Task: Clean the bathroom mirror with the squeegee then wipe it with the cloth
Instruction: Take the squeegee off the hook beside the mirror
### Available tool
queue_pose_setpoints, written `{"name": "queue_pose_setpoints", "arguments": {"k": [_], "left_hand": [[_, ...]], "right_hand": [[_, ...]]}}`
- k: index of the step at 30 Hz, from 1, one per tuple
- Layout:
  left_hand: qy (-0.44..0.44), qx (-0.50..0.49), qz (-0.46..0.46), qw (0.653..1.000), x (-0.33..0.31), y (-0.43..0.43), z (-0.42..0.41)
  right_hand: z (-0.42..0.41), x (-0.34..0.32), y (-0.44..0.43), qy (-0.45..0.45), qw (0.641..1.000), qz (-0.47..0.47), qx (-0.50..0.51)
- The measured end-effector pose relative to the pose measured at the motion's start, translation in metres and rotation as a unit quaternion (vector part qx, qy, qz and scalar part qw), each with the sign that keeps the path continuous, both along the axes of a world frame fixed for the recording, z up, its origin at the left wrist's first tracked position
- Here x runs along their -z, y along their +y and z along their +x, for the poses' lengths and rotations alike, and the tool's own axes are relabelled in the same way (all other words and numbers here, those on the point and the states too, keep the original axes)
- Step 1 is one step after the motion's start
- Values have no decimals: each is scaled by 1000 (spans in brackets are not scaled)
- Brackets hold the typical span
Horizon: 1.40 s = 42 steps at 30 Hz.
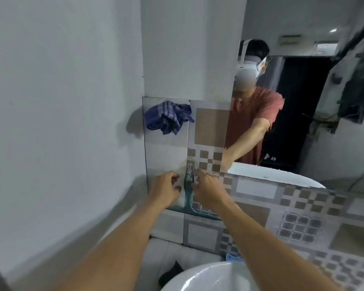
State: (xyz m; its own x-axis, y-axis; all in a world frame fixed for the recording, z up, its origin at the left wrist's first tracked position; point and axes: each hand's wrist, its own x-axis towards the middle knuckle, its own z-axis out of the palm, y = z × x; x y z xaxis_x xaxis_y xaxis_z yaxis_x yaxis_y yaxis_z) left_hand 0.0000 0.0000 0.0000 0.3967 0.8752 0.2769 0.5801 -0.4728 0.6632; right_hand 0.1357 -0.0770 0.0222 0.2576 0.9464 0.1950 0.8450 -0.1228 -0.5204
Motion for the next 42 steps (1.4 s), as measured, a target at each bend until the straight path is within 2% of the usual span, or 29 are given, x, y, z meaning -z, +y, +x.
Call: {"name": "queue_pose_setpoints", "arguments": {"k": [5,13,20,35,42], "left_hand": [[-80,-4,-65,995,18,10,9],[-158,-21,-91,983,35,11,27],[-189,-18,-40,981,17,1,26],[-223,57,82,970,-39,-35,5],[-233,102,145,956,-67,-54,13]], "right_hand": [[-2,19,14,60,995,60,61],[-6,34,20,122,982,122,81],[-6,23,17,176,962,199,56],[-6,-35,-15,147,962,228,-13],[3,-64,-42,209,940,269,7]]}}
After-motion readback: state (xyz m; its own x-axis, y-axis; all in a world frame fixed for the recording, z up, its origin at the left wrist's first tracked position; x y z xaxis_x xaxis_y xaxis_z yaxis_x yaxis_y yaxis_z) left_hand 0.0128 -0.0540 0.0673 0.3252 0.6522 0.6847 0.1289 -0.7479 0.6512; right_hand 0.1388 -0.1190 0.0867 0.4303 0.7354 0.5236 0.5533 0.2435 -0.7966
